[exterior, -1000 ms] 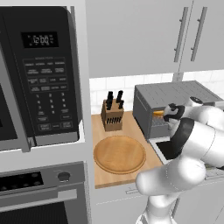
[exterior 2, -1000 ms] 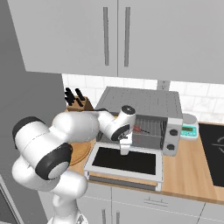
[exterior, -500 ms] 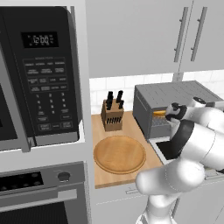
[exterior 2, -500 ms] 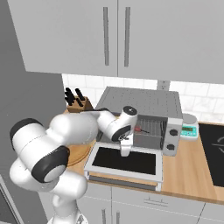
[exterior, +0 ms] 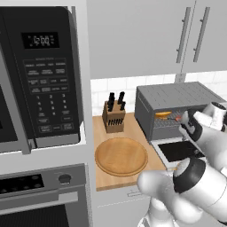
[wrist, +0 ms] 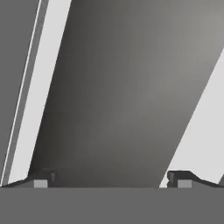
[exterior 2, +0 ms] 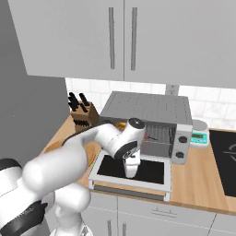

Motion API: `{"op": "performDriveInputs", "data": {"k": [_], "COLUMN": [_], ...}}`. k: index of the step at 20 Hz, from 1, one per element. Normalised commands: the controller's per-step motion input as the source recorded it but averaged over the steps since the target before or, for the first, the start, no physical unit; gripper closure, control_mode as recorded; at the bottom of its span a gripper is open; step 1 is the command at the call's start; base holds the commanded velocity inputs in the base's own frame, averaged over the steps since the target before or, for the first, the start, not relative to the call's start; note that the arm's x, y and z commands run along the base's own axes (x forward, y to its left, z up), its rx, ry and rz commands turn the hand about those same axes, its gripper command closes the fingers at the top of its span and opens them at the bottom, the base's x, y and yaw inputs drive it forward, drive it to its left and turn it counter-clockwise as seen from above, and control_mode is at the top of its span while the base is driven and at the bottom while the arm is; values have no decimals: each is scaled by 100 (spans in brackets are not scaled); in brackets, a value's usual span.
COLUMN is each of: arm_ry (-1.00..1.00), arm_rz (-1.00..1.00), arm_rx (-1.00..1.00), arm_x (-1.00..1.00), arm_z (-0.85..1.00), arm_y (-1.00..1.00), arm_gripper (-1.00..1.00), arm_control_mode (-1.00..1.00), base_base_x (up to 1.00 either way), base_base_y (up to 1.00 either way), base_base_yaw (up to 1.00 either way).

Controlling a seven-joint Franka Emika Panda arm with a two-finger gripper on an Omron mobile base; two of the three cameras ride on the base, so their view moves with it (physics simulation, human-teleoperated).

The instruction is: Pick up the kebab skewer and baguette bread, and place them inside the toaster oven. Close the toaster oven door and start by setting the timer.

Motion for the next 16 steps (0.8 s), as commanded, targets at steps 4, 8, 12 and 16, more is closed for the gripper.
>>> {"op": "performDriveInputs", "data": {"k": [4,8,12,16], "arm_ry": [2,11,5,0], "arm_rz": [35,49,50,42], "arm_rx": [-9,-8,-11,-3], "arm_x": [-100,-90,-53,-18], "arm_z": [13,1,-1,-14], "arm_y": [23,12,9,1], "arm_gripper": [-100,-100,-100,-100], "arm_control_mode": [-100,-100,-100,-100], "base_base_x": [0,0,0,0], "base_base_y": [0,0,0,0], "base_base_yaw": [0,0,0,0]}}
